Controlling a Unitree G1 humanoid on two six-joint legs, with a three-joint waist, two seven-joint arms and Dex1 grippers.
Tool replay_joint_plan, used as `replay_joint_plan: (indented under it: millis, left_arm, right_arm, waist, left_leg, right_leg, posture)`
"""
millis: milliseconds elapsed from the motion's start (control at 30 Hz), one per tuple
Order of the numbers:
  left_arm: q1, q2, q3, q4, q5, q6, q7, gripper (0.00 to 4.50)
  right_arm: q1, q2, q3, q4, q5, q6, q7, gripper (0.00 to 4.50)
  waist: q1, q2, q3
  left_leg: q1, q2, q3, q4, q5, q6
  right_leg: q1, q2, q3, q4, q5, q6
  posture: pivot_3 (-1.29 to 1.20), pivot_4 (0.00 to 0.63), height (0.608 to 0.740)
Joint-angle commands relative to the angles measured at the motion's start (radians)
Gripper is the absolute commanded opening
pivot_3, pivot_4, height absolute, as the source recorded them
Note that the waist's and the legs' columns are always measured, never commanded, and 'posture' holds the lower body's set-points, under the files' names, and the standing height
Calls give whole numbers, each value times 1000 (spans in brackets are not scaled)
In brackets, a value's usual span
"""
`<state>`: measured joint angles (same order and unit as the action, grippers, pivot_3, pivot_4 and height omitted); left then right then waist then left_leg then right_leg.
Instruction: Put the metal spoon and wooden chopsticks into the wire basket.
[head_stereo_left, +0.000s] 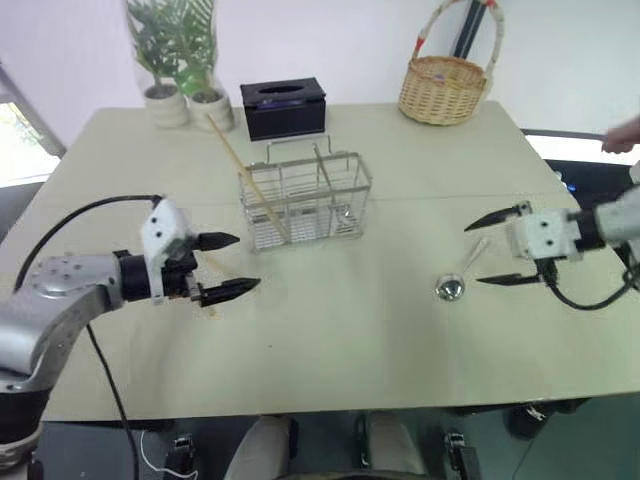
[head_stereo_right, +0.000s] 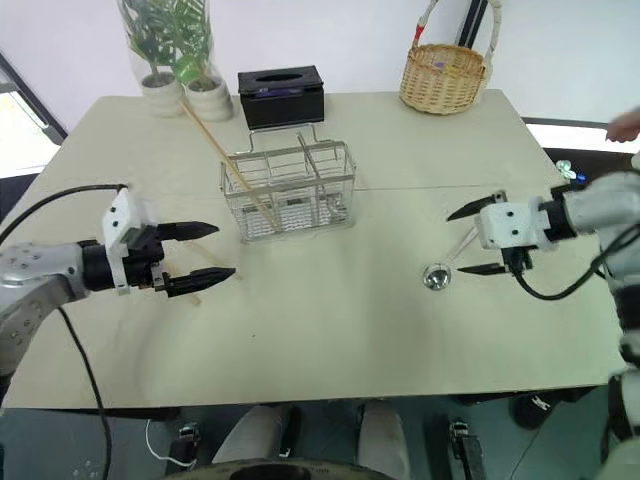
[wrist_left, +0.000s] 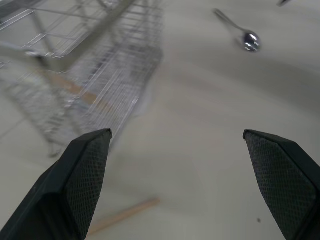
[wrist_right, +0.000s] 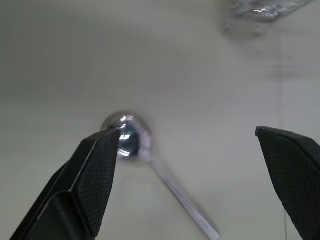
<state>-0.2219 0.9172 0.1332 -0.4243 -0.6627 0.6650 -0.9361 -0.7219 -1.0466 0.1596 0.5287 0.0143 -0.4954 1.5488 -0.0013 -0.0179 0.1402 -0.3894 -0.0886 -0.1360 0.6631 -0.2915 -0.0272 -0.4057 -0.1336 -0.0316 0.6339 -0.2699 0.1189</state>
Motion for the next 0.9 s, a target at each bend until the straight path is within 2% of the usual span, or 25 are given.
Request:
replay_joint_plan:
  millis: [33, 167, 300, 500, 767, 900]
  left_arm:
    - [-47, 11, -29, -5, 25, -28, -35, 4455]
    - [-78, 0, -41, -25, 11, -8, -44, 4455]
    - [-67, 4, -48, -59, -4, 14, -55, 4455]
    - [-41, 0, -45, -117, -19, 42, -37, 4455]
    - [-37, -11, -5, -151, -62, 88, 21, 4455]
    - [-47, -16, 10, -153, -75, 100, 43, 4500]
  right_arm:
    - [-176, 31, 132, 217, -109, -179, 65, 4500]
    - [-355, 89, 268, 457, -255, -328, 66, 4500]
    - [-450, 158, 346, 615, -382, -390, 25, 4500]
    - [-476, 253, 378, 711, -468, -397, -67, 4500]
    - [-454, 278, 401, 743, -531, -451, -123, 4500]
    - [-447, 286, 394, 756, -531, -465, -134, 3245]
  waist:
    - [-6, 0, 0]
    - [-14, -1, 0]
    - [-16, -1, 0]
    - [-16, -1, 0]
    - [-15, -2, 0]
    - [-19, -3, -1]
  left_leg:
    - [0, 0, 0, 0, 0, 0]
    - [0, -1, 0, -2, 1, 1]
    - [0, -1, 0, -2, 1, 0]
    - [1, -2, 0, -2, 4, -6]
    - [3, -2, -3, 0, 4, -5]
    - [4, -2, -3, 0, 4, -5]
  right_leg:
    - [0, 0, 0, 0, 0, 1]
    - [-2, 0, 0, 1, 2, 3]
    - [-2, 1, 0, 1, 2, 3]
    - [-2, 1, 2, 5, 2, 3]
    - [-3, 2, 2, 14, 1, 2]
    - [-3, 3, 2, 15, 1, 2]
  posture:
    - [0, 150, 650]
    - [0, 150, 650]
    - [0, 150, 650]
    - [0, 150, 650]
    - [0, 150, 650]
    - [0, 150, 650]
